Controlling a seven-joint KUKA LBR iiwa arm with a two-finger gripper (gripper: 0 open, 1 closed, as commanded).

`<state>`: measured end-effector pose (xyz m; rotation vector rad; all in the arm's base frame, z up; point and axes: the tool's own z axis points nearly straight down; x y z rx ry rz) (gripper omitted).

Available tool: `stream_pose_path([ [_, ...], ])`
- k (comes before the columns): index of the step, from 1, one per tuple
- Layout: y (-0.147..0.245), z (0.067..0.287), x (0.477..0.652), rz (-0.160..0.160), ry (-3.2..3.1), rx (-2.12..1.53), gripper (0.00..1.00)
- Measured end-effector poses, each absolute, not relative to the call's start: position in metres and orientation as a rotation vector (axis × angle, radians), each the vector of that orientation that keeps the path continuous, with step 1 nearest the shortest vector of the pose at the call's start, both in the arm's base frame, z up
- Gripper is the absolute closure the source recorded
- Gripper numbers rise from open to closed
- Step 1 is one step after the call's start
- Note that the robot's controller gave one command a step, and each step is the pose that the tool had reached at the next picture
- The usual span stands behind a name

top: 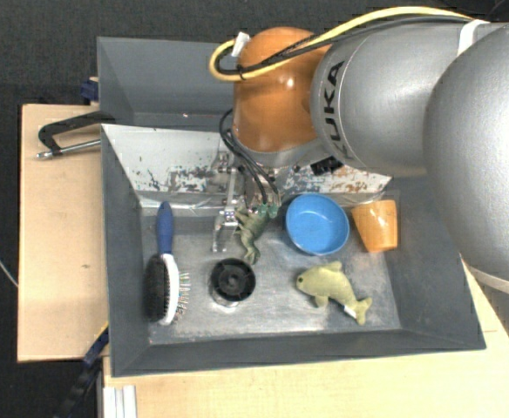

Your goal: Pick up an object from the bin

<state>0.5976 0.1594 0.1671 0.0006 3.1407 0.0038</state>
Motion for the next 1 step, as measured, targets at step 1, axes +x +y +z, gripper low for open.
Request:
stream_pose_path([
  [1,0.1314,0.0947,0.5670,0.013,3.121,-0.153,0.00],
])
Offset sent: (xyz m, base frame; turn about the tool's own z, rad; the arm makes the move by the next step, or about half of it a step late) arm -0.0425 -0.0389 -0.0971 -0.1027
